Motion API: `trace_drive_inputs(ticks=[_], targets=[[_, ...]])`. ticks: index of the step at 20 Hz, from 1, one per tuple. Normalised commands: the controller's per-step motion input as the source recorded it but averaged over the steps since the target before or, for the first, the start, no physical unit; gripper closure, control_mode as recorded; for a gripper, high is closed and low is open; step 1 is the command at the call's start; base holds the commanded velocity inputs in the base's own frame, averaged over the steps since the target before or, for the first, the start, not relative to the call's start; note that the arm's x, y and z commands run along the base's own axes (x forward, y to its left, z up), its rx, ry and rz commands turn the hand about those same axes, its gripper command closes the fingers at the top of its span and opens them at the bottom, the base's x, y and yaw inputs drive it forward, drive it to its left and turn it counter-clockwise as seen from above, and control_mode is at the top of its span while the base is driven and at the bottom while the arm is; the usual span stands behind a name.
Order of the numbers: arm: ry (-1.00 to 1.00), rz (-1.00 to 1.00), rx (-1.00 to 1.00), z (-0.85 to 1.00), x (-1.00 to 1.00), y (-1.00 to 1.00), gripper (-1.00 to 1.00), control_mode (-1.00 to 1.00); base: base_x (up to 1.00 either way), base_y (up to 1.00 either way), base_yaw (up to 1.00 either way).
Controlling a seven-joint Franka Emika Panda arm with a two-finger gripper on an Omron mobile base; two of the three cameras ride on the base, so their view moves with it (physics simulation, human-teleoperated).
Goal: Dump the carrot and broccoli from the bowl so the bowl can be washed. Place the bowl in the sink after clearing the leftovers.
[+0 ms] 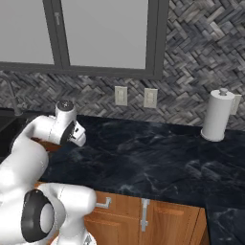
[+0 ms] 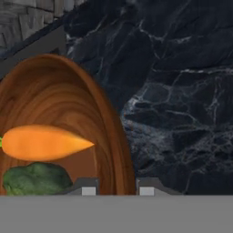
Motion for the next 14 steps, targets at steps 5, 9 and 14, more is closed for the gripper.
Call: trace_drive_inputs(ticks=[5, 9, 14], targets=[[-0.27, 0.00, 0.00, 0.35, -0.01, 1.00, 1.00, -1.00, 0.00, 0.00, 0.00], [-0.18, 0.00, -0.05, 0.10, 0.01, 0.82, 1.00, -1.00, 0.00, 0.00, 0.00], [-0.03, 0.00, -0.21, 0.00, 0.07, 0.63, 1.00, -1.00, 0.00, 0.00, 0.00]])
